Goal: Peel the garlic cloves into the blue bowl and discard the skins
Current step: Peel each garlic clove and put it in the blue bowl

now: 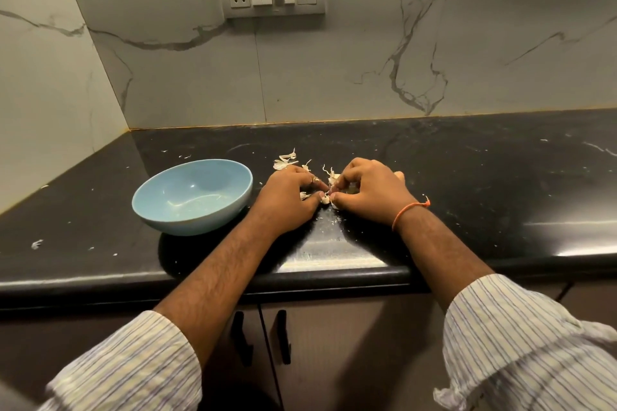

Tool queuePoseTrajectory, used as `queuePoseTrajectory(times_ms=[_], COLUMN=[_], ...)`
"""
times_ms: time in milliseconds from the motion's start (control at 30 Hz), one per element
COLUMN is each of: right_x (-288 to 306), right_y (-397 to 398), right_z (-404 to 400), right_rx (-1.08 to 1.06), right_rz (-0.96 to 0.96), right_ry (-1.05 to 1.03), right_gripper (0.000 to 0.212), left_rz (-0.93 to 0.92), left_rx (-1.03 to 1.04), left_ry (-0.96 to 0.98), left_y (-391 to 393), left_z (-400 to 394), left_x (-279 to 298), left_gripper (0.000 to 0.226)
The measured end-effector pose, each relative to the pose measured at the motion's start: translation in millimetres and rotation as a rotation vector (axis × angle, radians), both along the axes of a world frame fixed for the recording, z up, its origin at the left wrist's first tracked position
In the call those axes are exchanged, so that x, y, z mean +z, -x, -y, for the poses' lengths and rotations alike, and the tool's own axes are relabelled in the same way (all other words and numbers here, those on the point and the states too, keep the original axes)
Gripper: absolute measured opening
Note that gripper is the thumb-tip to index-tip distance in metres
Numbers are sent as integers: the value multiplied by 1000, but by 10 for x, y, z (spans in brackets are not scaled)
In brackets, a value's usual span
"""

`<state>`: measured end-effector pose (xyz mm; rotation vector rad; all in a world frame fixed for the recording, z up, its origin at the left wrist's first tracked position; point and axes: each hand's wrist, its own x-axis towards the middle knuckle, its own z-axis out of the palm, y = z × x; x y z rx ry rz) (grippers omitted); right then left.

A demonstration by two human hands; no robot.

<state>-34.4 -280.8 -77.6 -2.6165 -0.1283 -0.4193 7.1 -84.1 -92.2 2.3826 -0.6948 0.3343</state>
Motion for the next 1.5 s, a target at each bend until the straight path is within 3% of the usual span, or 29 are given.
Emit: queuePoseTrajectory(times_ms=[100,167,267,433,633,867,1067,1267,1367,1500], right_x=[-38,-49,-35,-34,-47,-25,-20,-17,-42,-56], right_y=[-60,-124,-208,-259,-167,-18,8,1,-49,-91], right_z=[10,23,15,5,23,-19,-52,-71,-81,-91], right_rx=[-36,-110,-168,-190,-113,64,202,233,215,210], right_rz=[94,129,13,-18,104,358,339,341,407,352], right_ry=[-85,-103,2,5,-93,-93,-297,-428,-437,-571], right_gripper=[7,19,36,32,25,21,31,35,28,18], left_rz=[-4,10,42,37,27,174,155,69,-10,-195], left_rx=[4,9,10,22,-14,-31,-46,-108,-142,-178], left_ry=[16,34,59,85,113,202,289,435,505,653], left_y=[1,2,1,7,37,93,86,105,75,67], left_z=[3,6,8,10,12,-13,-32,-4,26,54], left_x=[0,6,16,42,59,68,88,123,127,112], left_gripper=[17,17,19,32,56,31,19,17,16,14])
